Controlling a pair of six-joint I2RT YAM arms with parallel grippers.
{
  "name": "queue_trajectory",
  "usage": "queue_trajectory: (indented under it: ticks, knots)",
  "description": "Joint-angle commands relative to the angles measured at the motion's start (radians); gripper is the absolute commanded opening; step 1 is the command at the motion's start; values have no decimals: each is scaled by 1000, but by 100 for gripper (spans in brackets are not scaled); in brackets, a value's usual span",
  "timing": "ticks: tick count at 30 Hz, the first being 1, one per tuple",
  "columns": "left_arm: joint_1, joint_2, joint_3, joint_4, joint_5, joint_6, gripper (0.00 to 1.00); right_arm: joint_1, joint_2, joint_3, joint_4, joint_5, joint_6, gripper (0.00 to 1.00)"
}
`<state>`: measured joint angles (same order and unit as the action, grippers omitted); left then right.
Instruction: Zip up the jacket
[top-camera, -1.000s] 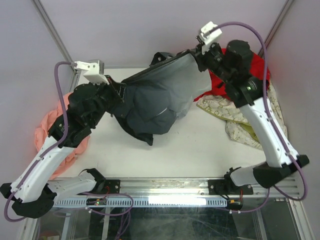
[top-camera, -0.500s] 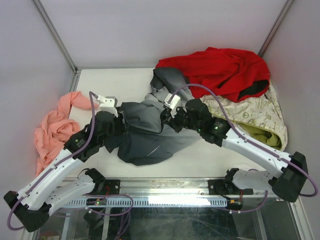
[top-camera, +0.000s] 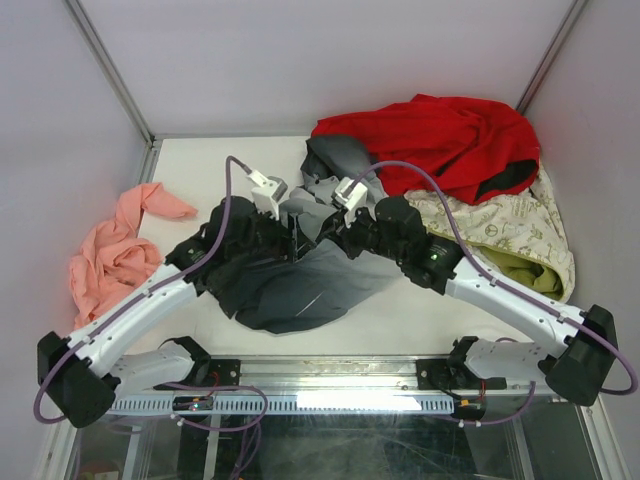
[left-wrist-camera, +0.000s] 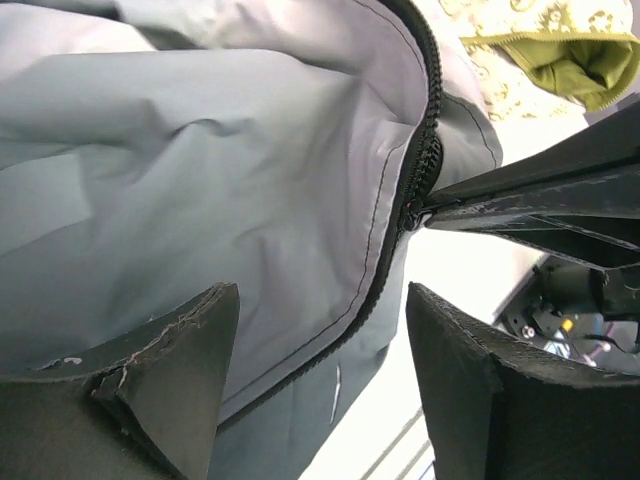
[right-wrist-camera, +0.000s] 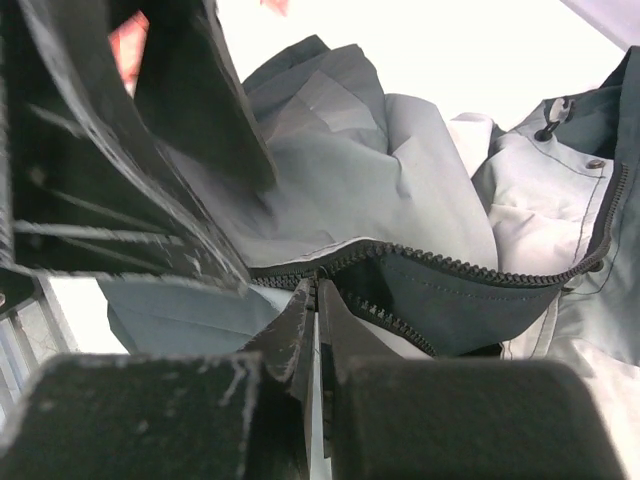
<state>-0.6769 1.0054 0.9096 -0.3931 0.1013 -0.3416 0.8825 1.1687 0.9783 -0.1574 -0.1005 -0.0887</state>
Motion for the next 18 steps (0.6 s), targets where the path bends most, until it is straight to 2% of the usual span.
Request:
queue_trajectory:
  ticks: [1,4,8,9,12,18]
  knots:
    - [-8,56,-28,239,198,-35,68,4,-40,60,65,16,26,0]
    - [-7,96,-44,284,196,-46,59,4,-38,59,63,6,33,0]
    - [-9,130,-45,279,200,-51,24,3,-34,57,54,30,18,0]
    - [-8,128,-50,269,206,-55,16,1,-34,59,48,77,7,0]
    - [-8,105,-83,226,225,-61,0,-43,-27,78,36,159,-24,0]
    - [-8,-26,-195,100,159,-98,0,-222,11,190,2,217,-60,0]
